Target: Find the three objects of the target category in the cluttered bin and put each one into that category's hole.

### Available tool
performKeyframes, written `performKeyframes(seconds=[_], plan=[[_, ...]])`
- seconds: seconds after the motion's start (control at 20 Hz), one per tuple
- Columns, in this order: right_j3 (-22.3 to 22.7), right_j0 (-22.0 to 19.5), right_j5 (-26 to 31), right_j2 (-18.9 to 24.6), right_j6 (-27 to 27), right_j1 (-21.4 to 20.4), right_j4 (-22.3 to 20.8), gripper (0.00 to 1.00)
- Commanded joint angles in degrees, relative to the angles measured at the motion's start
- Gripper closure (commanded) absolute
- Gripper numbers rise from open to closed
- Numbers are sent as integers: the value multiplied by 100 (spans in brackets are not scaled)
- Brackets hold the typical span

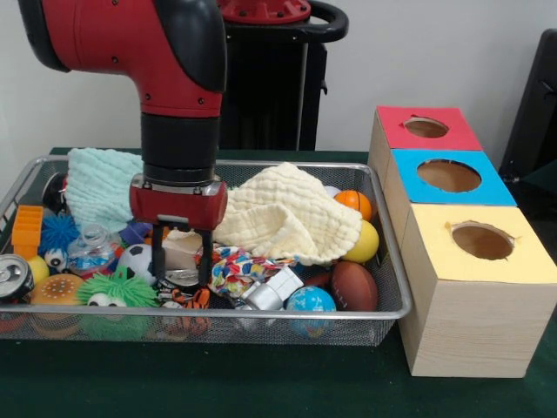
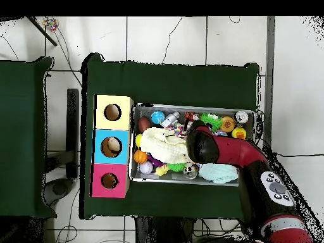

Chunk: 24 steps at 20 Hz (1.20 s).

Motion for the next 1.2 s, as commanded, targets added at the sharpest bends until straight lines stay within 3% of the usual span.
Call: performKeyframes(seconds=[0.05,0.2,0.45,0.95,1.2], plan=[[438,158,-37,391,830,270,249,0],[411,81,-226,515,790,349,232,0],[283,255,-762,339,950,449,201,0],[165,410,-740,14,776,353,152,0],[186,217,-572,236,608,275,107,0]])
